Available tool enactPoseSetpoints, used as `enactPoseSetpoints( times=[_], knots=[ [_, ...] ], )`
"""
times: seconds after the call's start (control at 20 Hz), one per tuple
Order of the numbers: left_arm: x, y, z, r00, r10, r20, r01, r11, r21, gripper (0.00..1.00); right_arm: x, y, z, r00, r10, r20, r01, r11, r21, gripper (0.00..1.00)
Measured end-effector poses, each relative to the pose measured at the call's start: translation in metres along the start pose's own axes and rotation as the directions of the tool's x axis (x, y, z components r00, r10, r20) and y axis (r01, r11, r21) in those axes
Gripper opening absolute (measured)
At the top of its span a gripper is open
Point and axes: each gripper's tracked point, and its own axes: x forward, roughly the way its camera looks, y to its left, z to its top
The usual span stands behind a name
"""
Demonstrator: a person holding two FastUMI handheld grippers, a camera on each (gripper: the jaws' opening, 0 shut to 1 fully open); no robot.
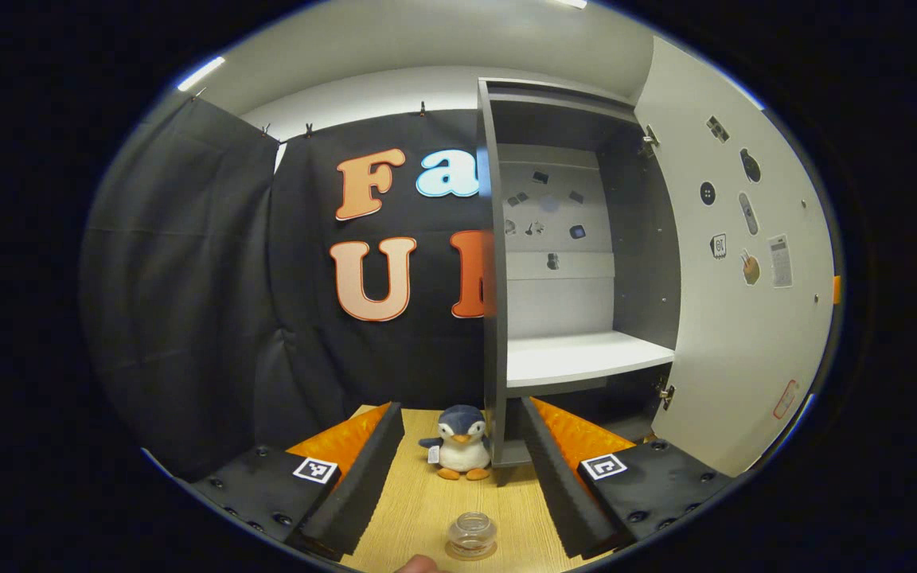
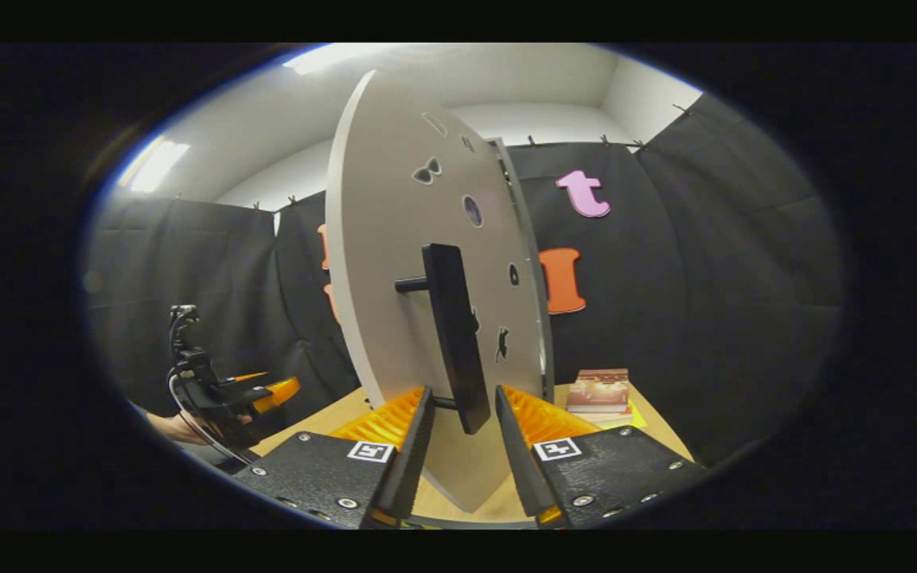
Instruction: Open the cabinet door with the right hand, grasp the bottle in the cabinet with the left hand and place it on the coaster, then close the cabinet door with the right hand.
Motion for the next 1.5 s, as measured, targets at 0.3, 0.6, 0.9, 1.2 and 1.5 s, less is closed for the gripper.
enactPoseSetpoints(
  times=[0.3,0.6,0.9,1.2,1.5],
  knots=[
    [-0.004,0.026,-0.007,0.999,0.034,-0.029,-0.035,0.999,-0.016,0.95,0.031,0.015,0.001,0.997,0.069,-0.016,-0.069,0.997,0.033,0.61],
    [-0.003,0.064,0.004,0.996,0.086,-0.004,-0.086,0.996,-0.016,0.95,0.067,0.025,-0.009,0.994,0.105,-0.018,-0.104,0.993,0.057,0.82],
    [0.007,0.089,0.0,0.994,0.113,-0.011,-0.114,0.993,-0.044,0.95,0.098,0.04,-0.014,0.989,0.143,-0.03,-0.143,0.99,-0.01,0.87],
    [0.021,0.091,0.006,0.995,0.095,0.001,-0.095,0.995,-0.042,0.95,0.127,0.057,-0.014,0.989,0.15,-0.008,-0.151,0.987,-0.047,0.9],
    [0.03,0.091,0.008,0.997,0.077,0.008,-0.076,0.996,-0.04,0.95,0.151,0.062,-0.015,0.992,0.123,0.014,-0.122,0.991,-0.049,0.92]
  ],
)
